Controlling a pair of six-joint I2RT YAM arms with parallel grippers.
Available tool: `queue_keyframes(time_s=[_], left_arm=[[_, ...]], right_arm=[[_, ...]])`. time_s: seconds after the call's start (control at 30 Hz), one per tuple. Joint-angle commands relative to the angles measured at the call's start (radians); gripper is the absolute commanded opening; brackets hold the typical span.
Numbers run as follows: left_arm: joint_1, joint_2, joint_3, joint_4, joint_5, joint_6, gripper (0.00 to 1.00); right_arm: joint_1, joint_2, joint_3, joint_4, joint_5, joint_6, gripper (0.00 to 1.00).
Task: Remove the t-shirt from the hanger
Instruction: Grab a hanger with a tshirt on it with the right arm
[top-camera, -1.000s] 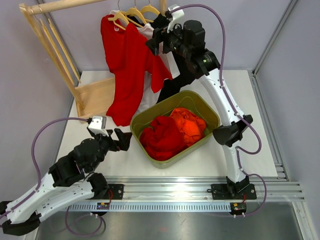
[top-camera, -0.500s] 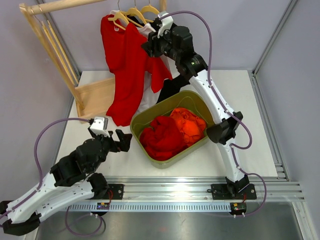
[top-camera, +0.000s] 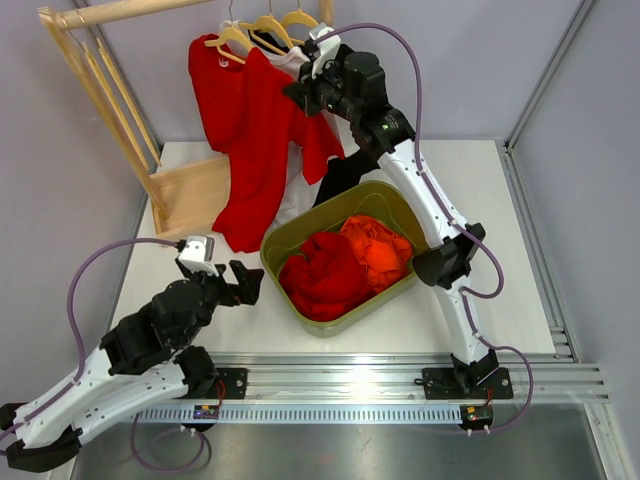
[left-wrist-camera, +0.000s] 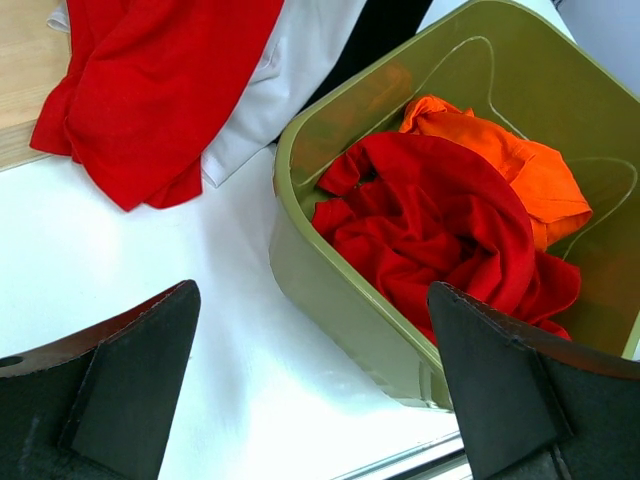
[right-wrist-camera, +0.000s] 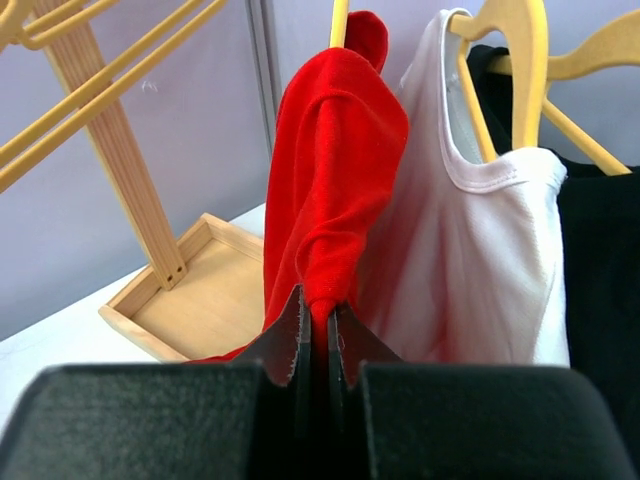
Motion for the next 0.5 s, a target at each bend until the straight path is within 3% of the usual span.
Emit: queue_keyframes(time_s=[0.0, 0.2, 0.47], left_arm=[[0.002, -0.028, -0.014, 0.05, -0.015, -0.023, 0.99], [0.002, -0.065, -0.014, 0.033, -0.026, -0.03, 0.99], [0.002, -0.098, -0.025, 0.039, -0.027, -0.036, 0.99]], right_arm=[[0.009, -0.029, 0.088, 0.12, -0.064, 0.005, 0.0], [0.009, -0.02, 0.144, 0.199, -0.034, 0.039, 0.0], [0.009, -0.035, 0.158, 0.174, -0.083, 0.041, 0.0]])
